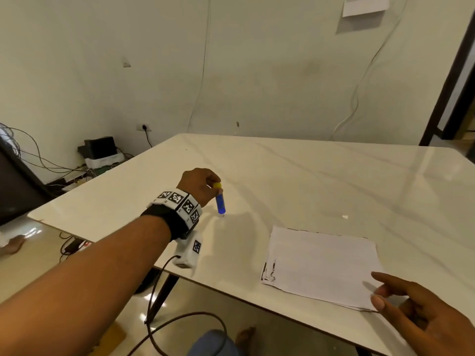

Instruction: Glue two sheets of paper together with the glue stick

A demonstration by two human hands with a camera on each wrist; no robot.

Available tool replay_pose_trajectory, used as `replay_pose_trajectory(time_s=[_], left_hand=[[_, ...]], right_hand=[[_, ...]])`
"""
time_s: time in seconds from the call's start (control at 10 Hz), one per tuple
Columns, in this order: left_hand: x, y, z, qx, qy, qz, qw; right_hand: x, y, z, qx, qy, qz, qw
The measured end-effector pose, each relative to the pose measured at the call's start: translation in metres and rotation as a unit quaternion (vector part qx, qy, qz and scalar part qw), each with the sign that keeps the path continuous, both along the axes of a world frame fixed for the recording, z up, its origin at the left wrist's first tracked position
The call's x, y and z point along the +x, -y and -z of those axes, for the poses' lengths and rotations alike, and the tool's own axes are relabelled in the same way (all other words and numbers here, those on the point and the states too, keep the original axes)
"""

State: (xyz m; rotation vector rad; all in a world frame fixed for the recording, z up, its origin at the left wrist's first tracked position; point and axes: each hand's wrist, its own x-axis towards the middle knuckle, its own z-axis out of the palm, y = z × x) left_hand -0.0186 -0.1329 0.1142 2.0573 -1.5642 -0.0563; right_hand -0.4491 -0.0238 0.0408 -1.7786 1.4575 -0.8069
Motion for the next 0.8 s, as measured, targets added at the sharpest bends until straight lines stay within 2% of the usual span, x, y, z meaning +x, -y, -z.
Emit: replay_pose_trajectory(time_s=[0.4, 0.6, 0.7, 0.8], left_hand=[[0.002, -0.004, 0.024, -0.002, -0.024, -0.007, 1.000], [0.002, -0.010, 0.028, -0.017, -0.061, -0.015, 0.998], [0.000, -0.021, 0.024, -0.044, -0.078, -0.011, 0.996], [-0.014, -0.050, 0.030, -0.117, -0.080, 0.000, 0.990]], right_hand=[[0.003, -0.001, -0.001, -0.016, -0.002, 0.007, 1.000], [0.003, 0.001, 0.005, -0.038, 0.009, 0.033, 0.999], [0.005, 0.000, 0.003, -0.048, 0.022, 0.058, 0.997], [0.008, 0.000, 0.002, -0.056, 0.040, 0.079, 0.994]])
